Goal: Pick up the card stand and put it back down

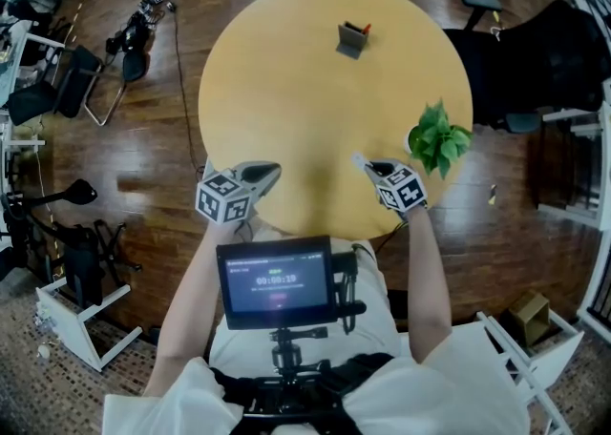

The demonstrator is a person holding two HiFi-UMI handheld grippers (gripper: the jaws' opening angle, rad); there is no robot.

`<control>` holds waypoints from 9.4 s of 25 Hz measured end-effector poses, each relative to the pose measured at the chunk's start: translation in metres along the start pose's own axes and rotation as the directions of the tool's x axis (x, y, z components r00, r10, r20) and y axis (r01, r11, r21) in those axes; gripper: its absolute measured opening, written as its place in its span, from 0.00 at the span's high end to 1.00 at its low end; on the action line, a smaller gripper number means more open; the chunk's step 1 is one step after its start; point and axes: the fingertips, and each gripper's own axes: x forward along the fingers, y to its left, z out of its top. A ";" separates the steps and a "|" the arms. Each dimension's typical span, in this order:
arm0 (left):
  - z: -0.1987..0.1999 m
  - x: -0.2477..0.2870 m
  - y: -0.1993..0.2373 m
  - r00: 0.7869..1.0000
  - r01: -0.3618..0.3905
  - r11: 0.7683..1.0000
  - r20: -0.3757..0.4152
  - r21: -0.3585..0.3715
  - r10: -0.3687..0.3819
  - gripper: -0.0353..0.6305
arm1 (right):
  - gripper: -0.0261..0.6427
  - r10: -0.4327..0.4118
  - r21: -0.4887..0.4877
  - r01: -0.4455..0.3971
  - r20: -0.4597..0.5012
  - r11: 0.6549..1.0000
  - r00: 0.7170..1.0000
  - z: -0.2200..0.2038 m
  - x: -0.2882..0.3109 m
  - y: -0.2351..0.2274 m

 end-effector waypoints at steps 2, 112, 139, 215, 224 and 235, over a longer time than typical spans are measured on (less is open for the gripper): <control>-0.001 -0.001 0.002 1.000 -0.001 1.000 -0.002 -0.003 0.001 0.93 | 0.91 0.004 0.002 -0.004 -0.004 1.000 1.000 -0.001 0.006 -0.002; -0.012 -0.025 -0.016 0.993 0.036 0.999 0.110 -0.025 -0.033 0.93 | 0.75 -0.263 0.100 0.248 0.514 0.964 0.816 0.089 -0.098 0.037; -0.027 -0.133 0.024 0.944 0.274 0.957 0.165 0.099 -0.287 0.93 | 0.76 -0.588 0.400 0.433 0.502 0.808 0.634 0.074 -0.136 0.160; -0.173 -0.186 -0.150 0.934 0.306 0.947 0.160 0.097 -0.318 0.95 | 0.79 -0.633 0.564 0.312 0.565 0.765 0.530 -0.143 -0.261 0.327; -0.144 -0.203 -0.111 0.924 0.310 0.925 0.159 0.219 -0.347 0.95 | 0.80 -0.690 0.599 0.361 0.519 0.715 0.505 -0.111 -0.233 0.335; -0.125 -0.197 -0.067 0.916 0.350 0.912 0.124 0.215 -0.381 0.95 | 0.80 -0.718 0.608 0.390 0.514 0.691 0.469 -0.084 -0.232 0.347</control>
